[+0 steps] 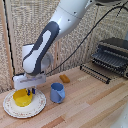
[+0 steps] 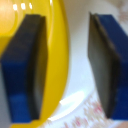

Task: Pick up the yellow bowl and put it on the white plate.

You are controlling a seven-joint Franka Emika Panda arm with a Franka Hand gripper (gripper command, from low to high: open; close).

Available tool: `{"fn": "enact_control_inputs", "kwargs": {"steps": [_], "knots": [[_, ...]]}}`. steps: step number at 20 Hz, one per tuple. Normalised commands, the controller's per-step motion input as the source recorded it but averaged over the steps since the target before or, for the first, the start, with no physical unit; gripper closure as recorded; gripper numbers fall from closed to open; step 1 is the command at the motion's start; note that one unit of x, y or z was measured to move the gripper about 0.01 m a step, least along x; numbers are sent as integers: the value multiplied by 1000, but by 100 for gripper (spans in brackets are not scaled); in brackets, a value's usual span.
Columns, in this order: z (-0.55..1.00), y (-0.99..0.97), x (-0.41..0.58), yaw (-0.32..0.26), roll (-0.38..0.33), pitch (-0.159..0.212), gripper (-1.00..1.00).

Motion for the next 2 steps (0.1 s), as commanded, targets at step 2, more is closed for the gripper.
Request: {"fn": "enact_control_inputs", "kwargs": {"steps": [2], "knots": [[704,-280,156,11,69,118,-100]]}}
